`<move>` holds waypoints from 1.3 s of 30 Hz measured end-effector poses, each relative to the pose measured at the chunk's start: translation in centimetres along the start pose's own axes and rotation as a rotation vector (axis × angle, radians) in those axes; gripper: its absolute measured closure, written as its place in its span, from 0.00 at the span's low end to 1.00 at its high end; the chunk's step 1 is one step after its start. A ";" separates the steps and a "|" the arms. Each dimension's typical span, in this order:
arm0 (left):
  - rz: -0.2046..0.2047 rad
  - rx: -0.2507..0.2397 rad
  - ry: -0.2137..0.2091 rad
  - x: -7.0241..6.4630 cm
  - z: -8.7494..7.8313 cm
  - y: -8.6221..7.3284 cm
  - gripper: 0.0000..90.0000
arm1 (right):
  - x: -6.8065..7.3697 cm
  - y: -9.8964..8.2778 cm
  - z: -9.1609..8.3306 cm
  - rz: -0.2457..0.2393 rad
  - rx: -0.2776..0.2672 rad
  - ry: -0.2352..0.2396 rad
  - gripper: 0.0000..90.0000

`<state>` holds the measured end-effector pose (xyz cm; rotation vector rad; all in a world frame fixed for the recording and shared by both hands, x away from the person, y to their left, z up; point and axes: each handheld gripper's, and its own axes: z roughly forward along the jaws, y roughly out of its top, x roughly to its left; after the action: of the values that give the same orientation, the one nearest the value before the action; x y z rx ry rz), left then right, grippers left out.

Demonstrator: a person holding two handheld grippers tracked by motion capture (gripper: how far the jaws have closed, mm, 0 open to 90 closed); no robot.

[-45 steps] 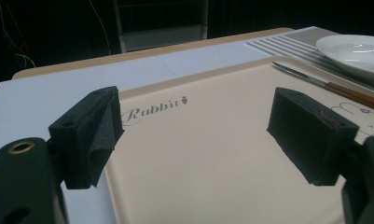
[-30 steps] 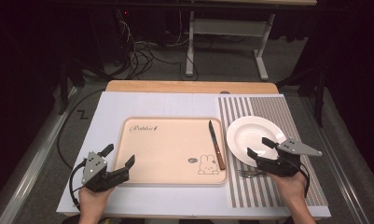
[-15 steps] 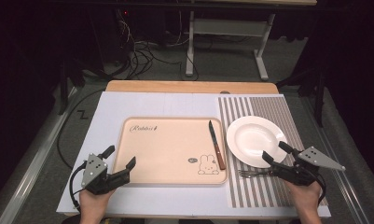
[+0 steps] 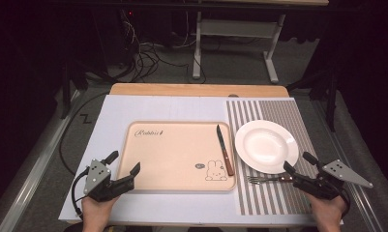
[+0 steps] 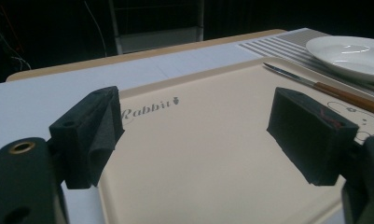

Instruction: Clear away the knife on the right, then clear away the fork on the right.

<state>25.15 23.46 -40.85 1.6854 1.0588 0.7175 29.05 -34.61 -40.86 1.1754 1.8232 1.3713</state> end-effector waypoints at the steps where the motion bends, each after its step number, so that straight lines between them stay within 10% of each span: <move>1: 0.000 -0.001 0.000 0.0 0.0 0.0 0.21 | -0.1 -0.1 -0.1 0.003 0.002 -0.001 0.23; 13: -0.002 0.003 0.011 -0.1 -0.1 -0.1 0.21 | -1.0 -0.4 -1.2 0.001 0.078 0.000 0.26; 39: -0.002 0.002 0.009 -0.6 -0.2 0.0 0.21 | -0.9 1.8 -1.1 -0.099 0.502 0.089 0.47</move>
<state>24.74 23.03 -40.82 1.6837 1.0683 0.7239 29.08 -35.77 -38.87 1.2545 2.3413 0.9472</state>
